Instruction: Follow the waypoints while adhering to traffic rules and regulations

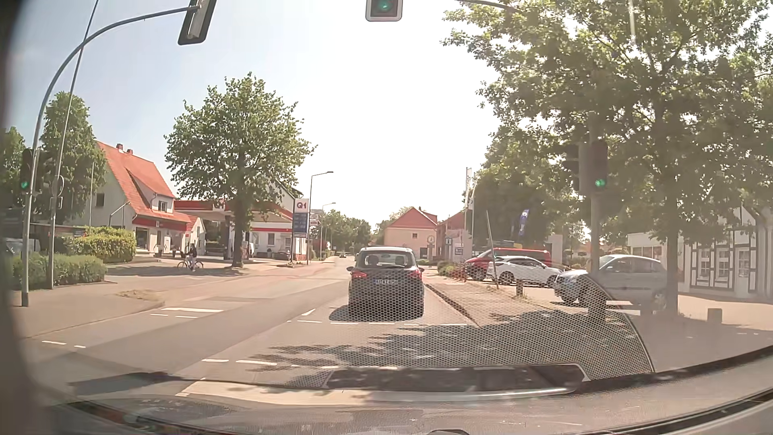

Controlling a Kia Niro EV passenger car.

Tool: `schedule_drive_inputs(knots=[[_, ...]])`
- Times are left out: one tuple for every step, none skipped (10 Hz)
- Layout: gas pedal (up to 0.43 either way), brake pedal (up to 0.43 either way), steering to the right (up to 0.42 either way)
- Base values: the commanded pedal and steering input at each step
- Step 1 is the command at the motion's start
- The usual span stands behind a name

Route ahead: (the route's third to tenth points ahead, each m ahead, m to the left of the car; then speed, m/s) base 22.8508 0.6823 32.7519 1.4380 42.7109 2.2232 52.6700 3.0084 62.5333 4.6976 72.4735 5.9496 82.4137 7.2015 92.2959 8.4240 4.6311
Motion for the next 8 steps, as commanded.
schedule_drive_inputs(knots=[[0.378,0.000,-0.015],[0.378,0.000,-0.015],[0.378,0.000,-0.014],[0.378,0.000,-0.014],[0.370,0.000,-0.015],[0.370,0.000,-0.015],[0.339,0.000,-0.015],[0.319,0.000,-0.014]])
